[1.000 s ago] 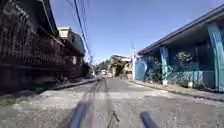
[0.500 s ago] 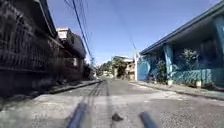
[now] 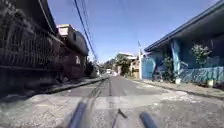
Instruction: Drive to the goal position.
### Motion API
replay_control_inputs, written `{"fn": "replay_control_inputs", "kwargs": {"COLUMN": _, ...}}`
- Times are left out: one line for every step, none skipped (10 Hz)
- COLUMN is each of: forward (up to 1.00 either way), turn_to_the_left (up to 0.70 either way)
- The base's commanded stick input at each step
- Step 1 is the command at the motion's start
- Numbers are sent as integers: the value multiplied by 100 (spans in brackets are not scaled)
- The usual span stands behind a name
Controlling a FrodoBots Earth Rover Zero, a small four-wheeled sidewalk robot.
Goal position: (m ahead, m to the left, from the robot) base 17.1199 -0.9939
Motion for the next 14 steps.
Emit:
{"fn": "replay_control_inputs", "kwargs": {"forward": 70, "turn_to_the_left": 0}}
{"fn": "replay_control_inputs", "kwargs": {"forward": 70, "turn_to_the_left": 0}}
{"fn": "replay_control_inputs", "kwargs": {"forward": 70, "turn_to_the_left": 0}}
{"fn": "replay_control_inputs", "kwargs": {"forward": 70, "turn_to_the_left": 0}}
{"fn": "replay_control_inputs", "kwargs": {"forward": 70, "turn_to_the_left": 0}}
{"fn": "replay_control_inputs", "kwargs": {"forward": 65, "turn_to_the_left": 0}}
{"fn": "replay_control_inputs", "kwargs": {"forward": 57, "turn_to_the_left": 0}}
{"fn": "replay_control_inputs", "kwargs": {"forward": 50, "turn_to_the_left": 0}}
{"fn": "replay_control_inputs", "kwargs": {"forward": 50, "turn_to_the_left": 0}}
{"fn": "replay_control_inputs", "kwargs": {"forward": 50, "turn_to_the_left": 0}}
{"fn": "replay_control_inputs", "kwargs": {"forward": 50, "turn_to_the_left": 0}}
{"fn": "replay_control_inputs", "kwargs": {"forward": 50, "turn_to_the_left": 0}}
{"fn": "replay_control_inputs", "kwargs": {"forward": 50, "turn_to_the_left": 0}}
{"fn": "replay_control_inputs", "kwargs": {"forward": 50, "turn_to_the_left": 0}}
